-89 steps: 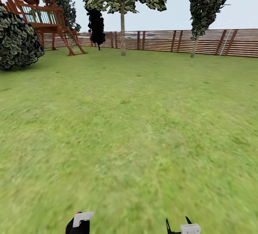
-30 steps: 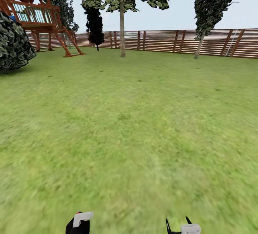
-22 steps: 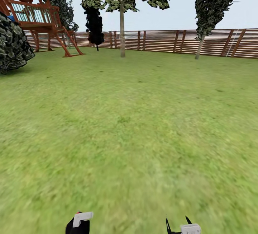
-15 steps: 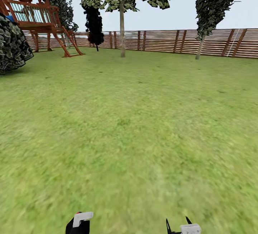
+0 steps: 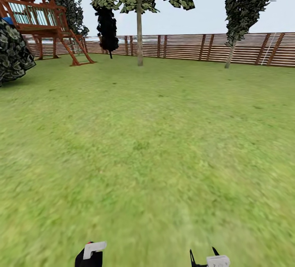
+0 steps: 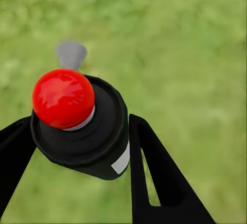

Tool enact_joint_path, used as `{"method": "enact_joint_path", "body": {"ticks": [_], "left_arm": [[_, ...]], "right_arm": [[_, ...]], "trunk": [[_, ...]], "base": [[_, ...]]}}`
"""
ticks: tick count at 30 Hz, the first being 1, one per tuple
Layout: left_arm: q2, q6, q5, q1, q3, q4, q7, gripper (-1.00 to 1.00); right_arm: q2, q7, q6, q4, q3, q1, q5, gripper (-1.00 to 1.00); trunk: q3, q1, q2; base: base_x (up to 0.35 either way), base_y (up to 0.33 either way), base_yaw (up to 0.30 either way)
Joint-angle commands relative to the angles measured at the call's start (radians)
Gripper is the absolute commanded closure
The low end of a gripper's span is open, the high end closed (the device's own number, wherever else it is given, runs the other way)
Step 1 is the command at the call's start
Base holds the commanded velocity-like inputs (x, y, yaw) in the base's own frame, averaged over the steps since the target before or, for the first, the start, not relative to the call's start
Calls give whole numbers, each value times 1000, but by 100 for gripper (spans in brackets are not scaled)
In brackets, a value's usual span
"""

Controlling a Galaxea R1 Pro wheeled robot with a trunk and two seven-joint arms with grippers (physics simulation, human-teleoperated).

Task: In the garden, pick up the pesticide atomizer on the floor and spray pesticide onto both trees until each tree trunk is fully covered.

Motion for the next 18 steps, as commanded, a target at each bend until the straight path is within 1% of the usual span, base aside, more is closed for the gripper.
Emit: {"method": "enact_joint_path", "body": {"ticks": [1,18], "left_arm": [[0,0,0,0,0,0,0,100],[1,0,0,0,0,0,0,100]], "right_arm": [[0,0,0,0,0,0,0,-100],[0,0,0,0,0,0,0,-100]], "trunk": [[0,0,0],[0,0,0]], "base": [[341,0,0],[341,0,0]]}}
